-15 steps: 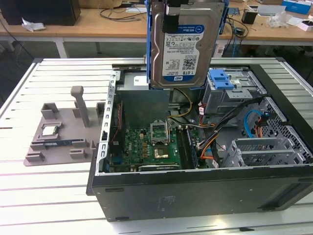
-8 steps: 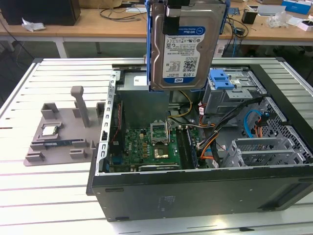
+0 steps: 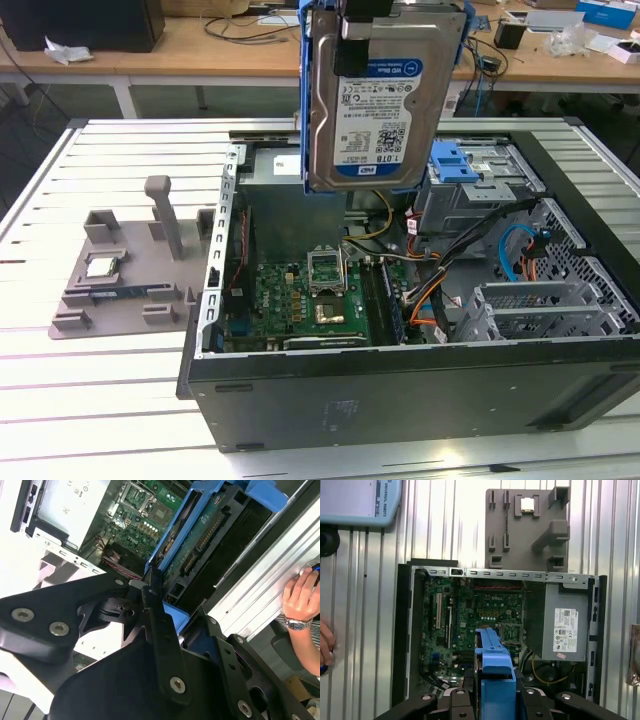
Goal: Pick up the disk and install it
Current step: 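Pick up the disk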
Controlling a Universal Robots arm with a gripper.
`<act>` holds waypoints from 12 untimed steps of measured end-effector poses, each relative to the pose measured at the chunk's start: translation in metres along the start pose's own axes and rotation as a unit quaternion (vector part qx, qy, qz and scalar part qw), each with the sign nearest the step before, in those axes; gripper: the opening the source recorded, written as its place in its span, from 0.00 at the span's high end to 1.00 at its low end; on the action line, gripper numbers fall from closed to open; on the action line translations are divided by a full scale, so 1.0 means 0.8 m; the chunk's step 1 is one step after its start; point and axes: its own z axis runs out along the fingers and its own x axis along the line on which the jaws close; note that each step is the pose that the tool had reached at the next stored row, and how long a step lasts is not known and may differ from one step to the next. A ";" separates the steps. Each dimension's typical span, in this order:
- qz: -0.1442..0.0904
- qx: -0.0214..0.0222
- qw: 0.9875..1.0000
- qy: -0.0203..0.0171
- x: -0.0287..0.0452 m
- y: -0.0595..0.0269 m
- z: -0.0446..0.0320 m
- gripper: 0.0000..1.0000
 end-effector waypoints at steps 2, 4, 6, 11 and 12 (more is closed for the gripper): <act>0.000 0.000 1.000 0.000 0.0016 0.000 0.0000 0.63; 0.000 0.000 1.000 0.000 0.0039 0.000 0.0000 0.63; 0.000 0.000 1.000 0.000 0.0057 0.000 0.0000 0.63; 0.000 0.000 1.000 0.000 0.0121 0.000 0.0001 0.63; 0.000 0.000 1.000 0.000 0.0132 0.000 0.0001 0.63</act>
